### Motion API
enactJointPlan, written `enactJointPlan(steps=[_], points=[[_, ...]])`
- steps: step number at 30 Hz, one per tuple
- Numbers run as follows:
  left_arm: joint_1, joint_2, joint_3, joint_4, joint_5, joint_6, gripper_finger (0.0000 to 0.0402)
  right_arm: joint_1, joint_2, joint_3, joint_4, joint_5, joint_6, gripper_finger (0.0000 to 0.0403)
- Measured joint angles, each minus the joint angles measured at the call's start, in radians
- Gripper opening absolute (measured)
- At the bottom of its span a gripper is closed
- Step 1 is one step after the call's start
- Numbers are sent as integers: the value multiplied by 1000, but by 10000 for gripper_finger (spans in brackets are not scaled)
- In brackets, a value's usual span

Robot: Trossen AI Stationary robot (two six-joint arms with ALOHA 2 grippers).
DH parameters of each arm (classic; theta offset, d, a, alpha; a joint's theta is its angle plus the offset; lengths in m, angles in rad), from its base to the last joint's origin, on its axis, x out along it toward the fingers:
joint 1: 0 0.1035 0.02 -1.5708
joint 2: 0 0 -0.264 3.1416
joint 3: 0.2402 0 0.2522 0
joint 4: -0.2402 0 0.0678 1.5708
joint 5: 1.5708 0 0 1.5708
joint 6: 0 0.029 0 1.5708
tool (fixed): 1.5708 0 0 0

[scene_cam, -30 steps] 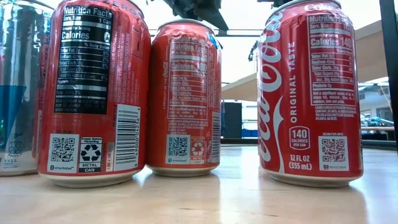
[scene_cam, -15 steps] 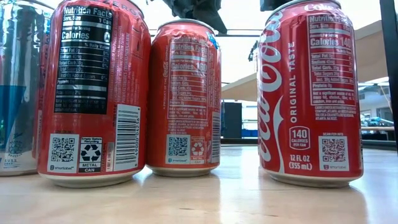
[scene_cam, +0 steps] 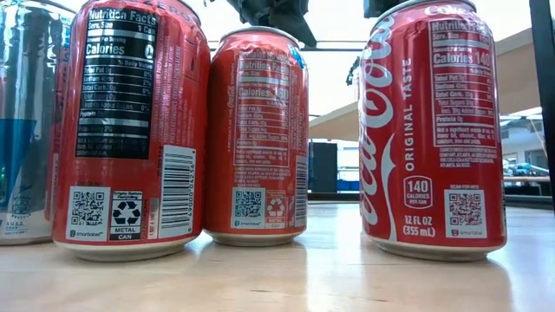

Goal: Place canned beverage on shelf
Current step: Put the top blue soda can on the shelf

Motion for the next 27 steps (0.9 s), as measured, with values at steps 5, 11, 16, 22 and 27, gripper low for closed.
enactJointPlan(steps=[5,11,16,22,27], points=[[0,1,0,-2,0,0,318,0,0,0,0,0,7,267],[0,1,0,-3,0,0,318,0,0,0,1,0,20,282],[0,1,0,-3,0,19,318,0,0,0,-2,0,24,283],[0,1,0,-4,0,19,318,0,0,0,-4,8,42,289],[0,-11,0,3,-1,26,318,0,0,24,-21,9,76,301]])
